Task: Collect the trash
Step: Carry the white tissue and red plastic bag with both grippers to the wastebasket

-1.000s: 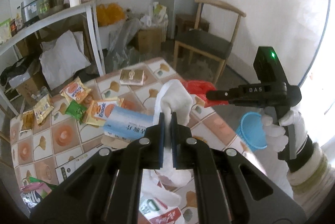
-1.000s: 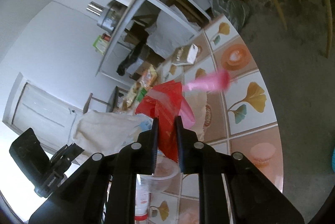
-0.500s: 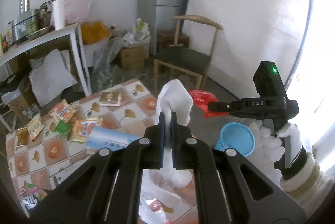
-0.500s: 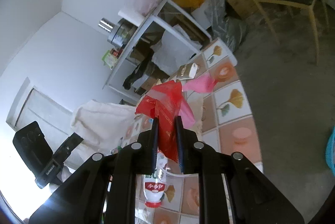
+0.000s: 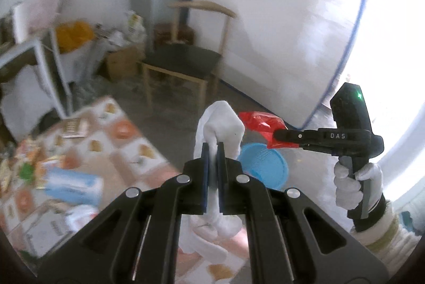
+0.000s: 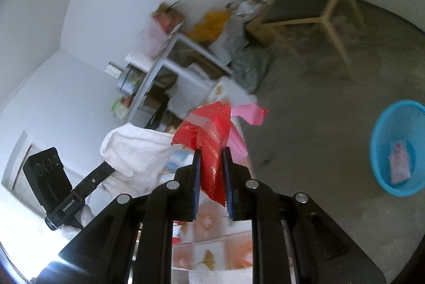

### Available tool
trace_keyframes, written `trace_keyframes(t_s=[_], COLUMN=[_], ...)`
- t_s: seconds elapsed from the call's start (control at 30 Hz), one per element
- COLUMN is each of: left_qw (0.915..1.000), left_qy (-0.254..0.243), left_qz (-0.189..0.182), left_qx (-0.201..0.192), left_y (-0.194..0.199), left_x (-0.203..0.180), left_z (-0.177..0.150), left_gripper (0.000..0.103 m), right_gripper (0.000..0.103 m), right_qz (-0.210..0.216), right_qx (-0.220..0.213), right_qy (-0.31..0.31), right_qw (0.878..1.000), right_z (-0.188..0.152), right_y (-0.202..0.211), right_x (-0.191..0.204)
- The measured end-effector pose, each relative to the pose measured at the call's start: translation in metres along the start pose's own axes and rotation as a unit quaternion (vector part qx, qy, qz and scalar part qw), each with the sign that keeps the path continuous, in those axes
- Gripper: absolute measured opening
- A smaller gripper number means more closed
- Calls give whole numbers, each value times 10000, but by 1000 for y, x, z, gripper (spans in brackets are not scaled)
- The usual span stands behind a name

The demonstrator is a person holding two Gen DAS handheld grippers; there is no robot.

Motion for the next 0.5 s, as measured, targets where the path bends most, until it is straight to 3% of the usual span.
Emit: trace_keyframes(t_s=[0.17,0.3,0.5], left_qw=[9952,9827,9696], left_qy=[259,664,923], left_qz=[-740,-1320,-1550], left_qx=[591,1115,1656], left_y=[-89,-169,-282], left_x=[-34,-55,-73], left_z=[2,-8,-26], left_gripper=[4,4,4], right_gripper=[16,16,16], right_qz=[-581,-1007,-1364], right_qx=[-147,-185,-96], right_qy=[-597,-1252,-2031], right_qw=[9964,9868,9696], right_z=[2,3,3], right_y=[16,20,4], right_x=[-78,-150,-235])
Point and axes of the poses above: each gripper's, at about its wrist camera, not at the fingertips, and y roughly against the way its jaws point, x to its left, z to its top, the point moved 8 cm from there along -y, roughly the way its jaws point, and after that the axes turned 15 degrees about -z, right-handed, at the moved point
